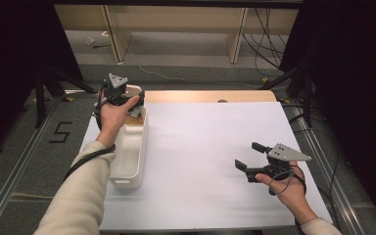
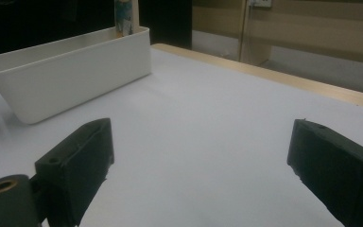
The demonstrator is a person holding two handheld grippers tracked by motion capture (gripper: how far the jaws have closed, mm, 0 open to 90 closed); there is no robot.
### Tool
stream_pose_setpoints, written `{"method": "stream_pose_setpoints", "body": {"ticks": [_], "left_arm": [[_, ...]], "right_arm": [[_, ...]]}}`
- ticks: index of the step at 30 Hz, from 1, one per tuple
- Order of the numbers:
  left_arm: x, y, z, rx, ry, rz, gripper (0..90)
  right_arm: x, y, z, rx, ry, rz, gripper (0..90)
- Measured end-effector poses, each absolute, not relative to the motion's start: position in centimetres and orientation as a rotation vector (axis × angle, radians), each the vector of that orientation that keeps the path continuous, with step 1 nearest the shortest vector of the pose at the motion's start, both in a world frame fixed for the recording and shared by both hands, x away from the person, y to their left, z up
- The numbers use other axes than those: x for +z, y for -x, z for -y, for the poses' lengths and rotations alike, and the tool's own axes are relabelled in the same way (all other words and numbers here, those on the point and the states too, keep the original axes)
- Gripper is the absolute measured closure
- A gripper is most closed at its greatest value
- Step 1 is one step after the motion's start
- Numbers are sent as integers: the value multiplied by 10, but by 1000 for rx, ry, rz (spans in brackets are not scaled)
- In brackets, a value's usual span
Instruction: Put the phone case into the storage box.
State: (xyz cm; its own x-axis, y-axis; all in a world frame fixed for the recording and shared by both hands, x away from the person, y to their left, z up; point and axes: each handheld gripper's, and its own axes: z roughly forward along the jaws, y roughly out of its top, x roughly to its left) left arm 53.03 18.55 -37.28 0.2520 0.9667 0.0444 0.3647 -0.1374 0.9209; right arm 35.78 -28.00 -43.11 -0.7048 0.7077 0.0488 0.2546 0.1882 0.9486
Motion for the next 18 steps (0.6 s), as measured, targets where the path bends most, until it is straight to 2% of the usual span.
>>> {"method": "stream_pose_setpoints", "body": {"ticks": [18], "left_arm": [[-380, -533, -184, 870, -1696, -1264, 97]], "right_arm": [[-431, -358, 280, 1526, -903, -2072, 90]]}}
